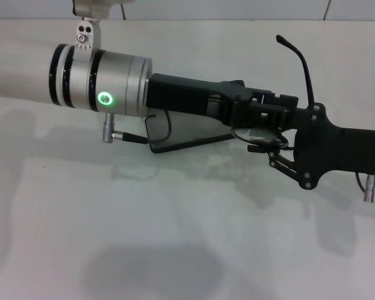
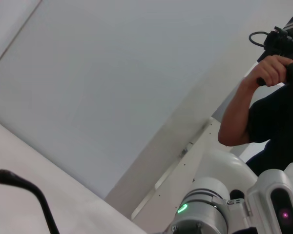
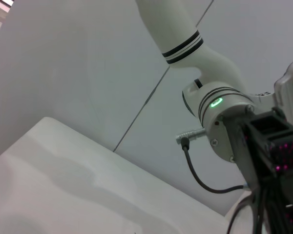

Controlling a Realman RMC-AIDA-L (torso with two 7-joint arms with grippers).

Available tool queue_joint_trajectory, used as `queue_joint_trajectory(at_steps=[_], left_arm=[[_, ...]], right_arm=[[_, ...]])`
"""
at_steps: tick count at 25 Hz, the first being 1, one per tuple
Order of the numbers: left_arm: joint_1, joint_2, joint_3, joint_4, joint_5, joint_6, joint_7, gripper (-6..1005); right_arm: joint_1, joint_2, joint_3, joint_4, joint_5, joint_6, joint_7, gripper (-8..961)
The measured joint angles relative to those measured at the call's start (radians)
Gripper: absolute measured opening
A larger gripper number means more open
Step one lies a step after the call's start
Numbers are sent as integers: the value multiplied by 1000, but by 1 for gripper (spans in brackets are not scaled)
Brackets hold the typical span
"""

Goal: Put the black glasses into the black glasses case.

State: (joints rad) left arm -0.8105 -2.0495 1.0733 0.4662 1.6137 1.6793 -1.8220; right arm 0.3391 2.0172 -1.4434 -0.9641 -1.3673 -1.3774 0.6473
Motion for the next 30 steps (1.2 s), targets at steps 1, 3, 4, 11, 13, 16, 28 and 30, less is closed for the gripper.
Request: queue_joint_trajectory(at_steps=[1, 3, 4, 11, 13, 16, 28, 30], left_arm=[[1, 0, -4, 0, -4, 0, 0, 666], [8, 0, -22, 0, -22, 0, 3, 666], [14, 0, -34, 0, -32, 0, 5, 666], [79, 21, -119, 3, -47, -85, 21, 666], [92, 24, -117, -1, -23, -173, 23, 666], [99, 14, -116, -1, 18, -259, 34, 666], [34, -45, -22, -29, -103, -309, 225, 665], [38, -45, -11, -30, -135, -295, 262, 665]], right_arm=[[0, 0, 0, 1, 0, -2, 0, 115], [-3, -1, 0, 1, 0, -5, -1, 115], [-6, -2, 0, 0, 0, -5, -1, 115], [-24, -2, 60, 9, 5, -166, -59, 115], [-35, 2, 109, 24, 20, -280, -104, 115], [-30, 1, 146, 75, 76, -412, -148, 115], [267, 5, 144, 508, 115, -415, -44, 115], [296, 5, 141, 549, 115, -374, -12, 115]])
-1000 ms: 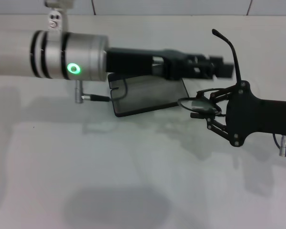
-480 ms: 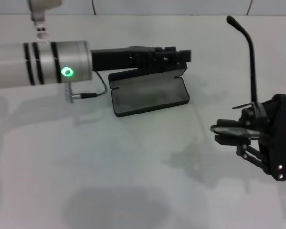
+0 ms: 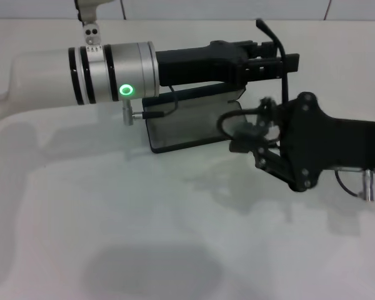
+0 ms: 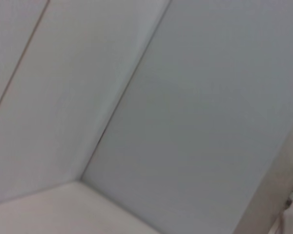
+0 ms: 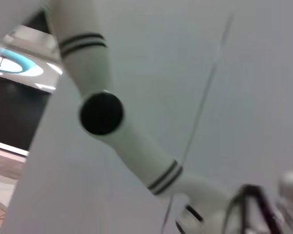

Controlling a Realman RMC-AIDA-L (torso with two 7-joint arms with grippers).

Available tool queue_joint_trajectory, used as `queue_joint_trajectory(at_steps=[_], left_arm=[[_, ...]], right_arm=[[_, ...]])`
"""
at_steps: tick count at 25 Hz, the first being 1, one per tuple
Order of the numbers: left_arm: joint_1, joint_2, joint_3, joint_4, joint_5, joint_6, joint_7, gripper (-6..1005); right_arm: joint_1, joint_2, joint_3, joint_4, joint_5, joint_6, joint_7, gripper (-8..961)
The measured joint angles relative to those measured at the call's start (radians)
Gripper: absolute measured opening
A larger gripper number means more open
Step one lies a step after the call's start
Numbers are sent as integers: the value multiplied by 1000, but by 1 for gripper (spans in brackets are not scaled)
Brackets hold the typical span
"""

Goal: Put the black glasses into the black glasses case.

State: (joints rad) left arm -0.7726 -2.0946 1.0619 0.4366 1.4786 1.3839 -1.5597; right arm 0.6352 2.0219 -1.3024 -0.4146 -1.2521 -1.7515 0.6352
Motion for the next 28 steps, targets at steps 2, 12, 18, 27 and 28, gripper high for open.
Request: queue_joint_trajectory(at_steps=[2, 12, 18, 27, 28], left_arm=[[14, 0, 8, -1, -44, 39, 63, 665], [51, 5, 3, 0, -115, 93, 194, 665], [47, 7, 10, -1, -97, -6, 216, 665], [36, 0, 64, 4, -104, -33, 229, 666], [36, 0, 70, 5, -110, -27, 235, 666]], right_arm=[[5, 0, -1, 9, -3, 23, 20, 115], [-15, -6, -1, -3, -7, 17, 47, 115], [-50, -4, 3, -53, -6, -34, 31, 115], [-26, 5, -52, -46, -6, -29, 38, 115], [-17, 6, -58, -33, -5, -25, 41, 115]])
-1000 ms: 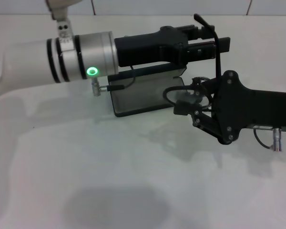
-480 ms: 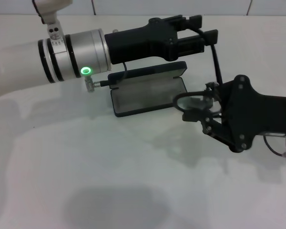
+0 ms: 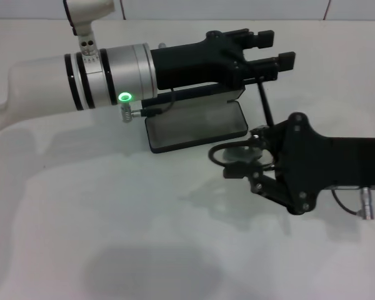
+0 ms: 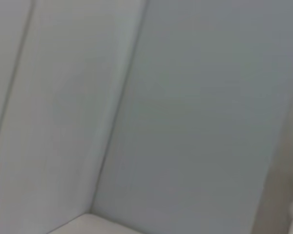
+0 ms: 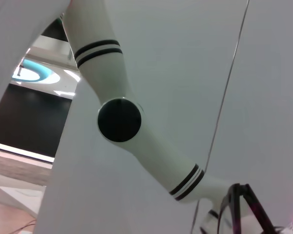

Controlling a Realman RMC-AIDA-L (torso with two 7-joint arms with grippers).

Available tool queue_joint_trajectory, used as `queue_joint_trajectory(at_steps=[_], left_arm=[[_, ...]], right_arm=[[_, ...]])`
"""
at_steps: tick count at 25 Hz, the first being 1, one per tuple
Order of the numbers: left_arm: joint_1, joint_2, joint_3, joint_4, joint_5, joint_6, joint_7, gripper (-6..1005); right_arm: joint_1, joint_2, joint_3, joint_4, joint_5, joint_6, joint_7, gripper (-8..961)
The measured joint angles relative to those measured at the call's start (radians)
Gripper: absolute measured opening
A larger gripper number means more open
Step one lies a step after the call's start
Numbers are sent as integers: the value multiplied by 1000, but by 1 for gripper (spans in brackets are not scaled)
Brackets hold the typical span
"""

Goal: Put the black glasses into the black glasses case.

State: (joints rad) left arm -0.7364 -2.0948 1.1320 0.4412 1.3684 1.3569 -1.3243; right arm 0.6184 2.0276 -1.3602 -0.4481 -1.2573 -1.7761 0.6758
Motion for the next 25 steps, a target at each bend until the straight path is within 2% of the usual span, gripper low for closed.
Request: queue_joint_trajectory(at_steps=[6, 14, 25], left_arm=[[0, -2, 67, -1, -67, 71, 62, 666], [26, -1, 72, -1, -99, 122, 117, 666], [19, 1, 109, 3, -91, 125, 119, 665]], right_arm=[[53, 0, -25, 50, 5, 50, 107, 115], [38, -2, -24, 49, 1, 108, 166, 116], [26, -2, -19, 40, 4, 137, 167, 115]])
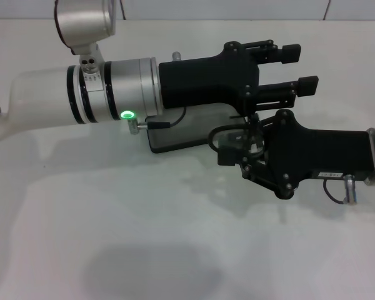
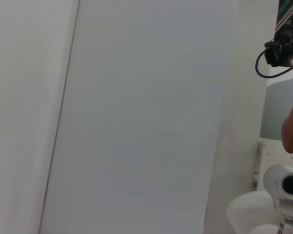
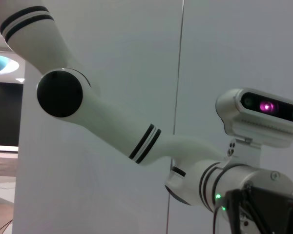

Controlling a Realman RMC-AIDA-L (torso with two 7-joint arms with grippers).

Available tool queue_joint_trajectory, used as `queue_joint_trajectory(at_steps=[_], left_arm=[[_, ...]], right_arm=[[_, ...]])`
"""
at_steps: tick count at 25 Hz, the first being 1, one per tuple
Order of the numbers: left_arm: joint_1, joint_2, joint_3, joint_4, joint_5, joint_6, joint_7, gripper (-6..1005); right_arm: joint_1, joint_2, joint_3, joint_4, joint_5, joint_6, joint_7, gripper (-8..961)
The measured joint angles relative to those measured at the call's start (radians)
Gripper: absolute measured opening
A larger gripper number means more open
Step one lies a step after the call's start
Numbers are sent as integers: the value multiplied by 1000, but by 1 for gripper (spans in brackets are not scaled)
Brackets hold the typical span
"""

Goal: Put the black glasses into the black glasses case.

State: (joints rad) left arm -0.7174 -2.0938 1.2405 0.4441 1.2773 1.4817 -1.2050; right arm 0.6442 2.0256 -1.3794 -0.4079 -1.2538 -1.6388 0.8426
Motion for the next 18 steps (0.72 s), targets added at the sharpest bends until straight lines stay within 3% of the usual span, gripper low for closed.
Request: queue_joint_trajectory(at_steps=[7, 10, 11, 13, 14, 18], left_arm=[[5, 0, -12, -2, -8, -12, 24, 665], [29, -1, -65, -12, -48, -50, 81, 666], [44, -3, -89, -21, -85, -79, 108, 666], [67, -4, -119, -43, -160, -129, 148, 666], [79, -2, -129, -59, -209, -154, 165, 666], [107, 6, -136, -66, -263, -176, 176, 666]], right_arm=[[-1, 1, -2, 1, 0, 25, -14, 115], [-3, 1, -8, 1, -3, 62, -31, 115], [-5, 2, -31, -4, -5, 159, -59, 115], [-7, 2, -39, -13, -5, 195, -66, 117], [-20, 2, -63, -52, -5, 303, -79, 117], [-53, 2, -123, -167, -2, 471, -79, 121]])
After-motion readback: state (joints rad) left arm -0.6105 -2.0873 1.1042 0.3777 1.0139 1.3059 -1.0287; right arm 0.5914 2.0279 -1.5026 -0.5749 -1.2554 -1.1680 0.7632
